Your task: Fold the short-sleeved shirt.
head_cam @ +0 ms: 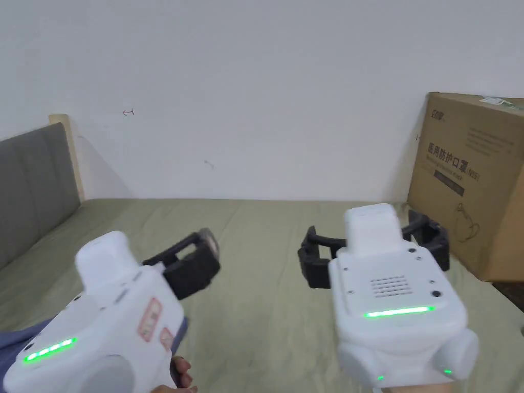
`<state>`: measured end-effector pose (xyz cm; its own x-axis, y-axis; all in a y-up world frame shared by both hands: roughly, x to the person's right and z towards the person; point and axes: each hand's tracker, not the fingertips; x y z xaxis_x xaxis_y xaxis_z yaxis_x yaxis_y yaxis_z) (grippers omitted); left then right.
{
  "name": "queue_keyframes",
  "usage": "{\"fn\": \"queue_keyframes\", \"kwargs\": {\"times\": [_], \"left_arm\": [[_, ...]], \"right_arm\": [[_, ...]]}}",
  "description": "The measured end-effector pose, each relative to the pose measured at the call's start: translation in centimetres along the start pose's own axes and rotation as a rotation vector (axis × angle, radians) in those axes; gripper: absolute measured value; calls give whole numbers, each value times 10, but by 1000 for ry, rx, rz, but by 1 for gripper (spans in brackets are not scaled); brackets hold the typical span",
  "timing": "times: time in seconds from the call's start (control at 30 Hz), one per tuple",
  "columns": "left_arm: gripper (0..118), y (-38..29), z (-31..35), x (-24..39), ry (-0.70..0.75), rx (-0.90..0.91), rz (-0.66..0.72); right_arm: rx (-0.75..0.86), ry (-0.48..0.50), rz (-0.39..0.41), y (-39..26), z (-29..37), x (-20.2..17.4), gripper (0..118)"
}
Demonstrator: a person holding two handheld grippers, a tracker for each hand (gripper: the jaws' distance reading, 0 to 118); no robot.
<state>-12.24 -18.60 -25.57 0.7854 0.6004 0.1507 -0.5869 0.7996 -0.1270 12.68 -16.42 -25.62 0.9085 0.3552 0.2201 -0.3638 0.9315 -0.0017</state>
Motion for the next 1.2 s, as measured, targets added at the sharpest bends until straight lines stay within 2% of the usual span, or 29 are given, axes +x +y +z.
{"fn": "queue_keyframes", "kwargs": {"times": [0.07, 0.17, 0.2, 0.23, 0.27, 0.37, 0.43, 0.53, 0.6, 0.67, 0.7, 0.73, 0.8, 0.83, 0.9, 0.93, 0.97, 1.0, 1.07, 1.2], "left_arm": [[118, -6, 3, -28, 12, 3, 288], [118, -24, 17, -60, -44, 63, 507], [118, -30, 21, -66, -25, 80, 555], [118, -33, 24, -70, 2, 92, 593], [118, -40, 30, -68, 30, 115, 607], [118, -40, 30, -70, 50, 112, 556], [118, -32, 24, -56, 82, 72, 428], [118, -12, 13, -11, 99, 33, -36], [118, -9, 10, 30, 117, 16, -430], [118, -18, 10, 59, 79, 58, -706], [118, -25, 13, 69, 70, 74, -796], [118, -31, 15, 74, 60, 77, -839], [118, -42, 15, 75, 52, 44, -830], [118, -44, 14, 73, 54, 20, -809], [118, -48, 9, 67, 51, -46, -742], [118, -45, 8, 62, 40, -58, -713], [118, -44, 7, 62, 50, -58, -709], [118, -42, 6, 64, 67, -57, -702], [118, -35, 9, 65, 80, -46, -675], [118, -24, 6, 66, 95, -82, -680]], "right_arm": [[97, -22, 319, -5, 9, -26, 118], [308, -31, 934, -36, 27, -63, 118], [362, -16, 1106, -47, 31, -69, 118], [386, 36, 1177, -55, 34, -74, 118], [375, 78, 1183, -59, 35, -77, 118], [195, 248, 1050, -54, 33, -80, 118], [143, 250, 929, -47, 30, -77, 118], [65, 231, 571, -17, 24, -55, 118], [-14, 230, 174, 2, 19, -30, 118], [-76, 195, -153, 3, 14, -7, 118], [-108, 151, -320, -5, 12, 3, 118], [-130, 136, -434, -14, 11, 10, 118], [-207, 74, -569, -41, 8, 20, 117], [-232, 103, -592, -49, 7, 24, 118], [-284, 162, -566, -55, 6, 28, 118], [-257, 165, -518, -54, 7, 28, 118], [-212, 157, -435, -50, 9, 27, 118], [-162, 111, -344, -41, 12, 20, 118], [-107, 61, -239, -31, 16, 18, 118], [-114, 45, -253, -20, 21, 16, 117]]}}
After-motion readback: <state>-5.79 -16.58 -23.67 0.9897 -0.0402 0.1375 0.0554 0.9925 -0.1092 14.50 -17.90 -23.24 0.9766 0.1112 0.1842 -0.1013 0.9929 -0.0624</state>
